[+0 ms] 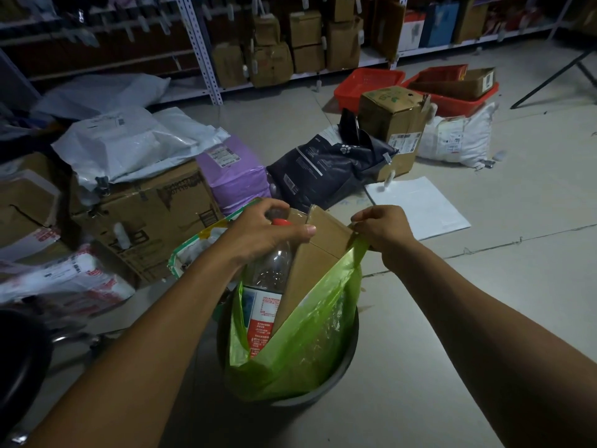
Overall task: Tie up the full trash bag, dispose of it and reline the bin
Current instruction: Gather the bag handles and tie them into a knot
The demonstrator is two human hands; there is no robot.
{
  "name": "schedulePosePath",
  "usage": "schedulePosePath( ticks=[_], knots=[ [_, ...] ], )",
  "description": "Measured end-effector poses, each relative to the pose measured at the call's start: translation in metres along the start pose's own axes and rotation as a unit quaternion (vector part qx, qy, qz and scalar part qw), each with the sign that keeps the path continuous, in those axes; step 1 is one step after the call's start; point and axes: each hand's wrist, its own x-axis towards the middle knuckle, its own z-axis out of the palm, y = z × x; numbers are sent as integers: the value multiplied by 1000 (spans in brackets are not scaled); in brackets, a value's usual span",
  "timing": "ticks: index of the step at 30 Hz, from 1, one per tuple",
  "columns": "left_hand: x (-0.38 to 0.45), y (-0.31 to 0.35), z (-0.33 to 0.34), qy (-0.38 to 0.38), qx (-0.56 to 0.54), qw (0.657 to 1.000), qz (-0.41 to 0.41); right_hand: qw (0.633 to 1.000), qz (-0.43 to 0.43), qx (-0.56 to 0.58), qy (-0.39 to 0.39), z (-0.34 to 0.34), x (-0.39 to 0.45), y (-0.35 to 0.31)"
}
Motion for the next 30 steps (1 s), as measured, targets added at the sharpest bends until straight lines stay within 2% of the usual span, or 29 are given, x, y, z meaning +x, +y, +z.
schedulePosePath(
  ticks=[9, 14, 20, 25, 30],
  knots=[
    [-5, 5, -4, -30, 11, 999, 14, 992, -98, -36, 68, 18, 5, -20],
    [-8, 1, -16, -26, -8, 999, 18, 986, -108, 27, 125, 22, 6, -20],
    [-3, -4, -8, -45, -17, 999, 12, 989, -74, -115, -48, 25, 11, -23],
    [-3, -5, -13, -61, -20, 998, 21, 988, -4, -107, -112, 15, 15, -30],
    [-5, -3, -12, -73, -18, 997, 33, 958, 19, -229, -170, 11, 19, -34]
  ],
)
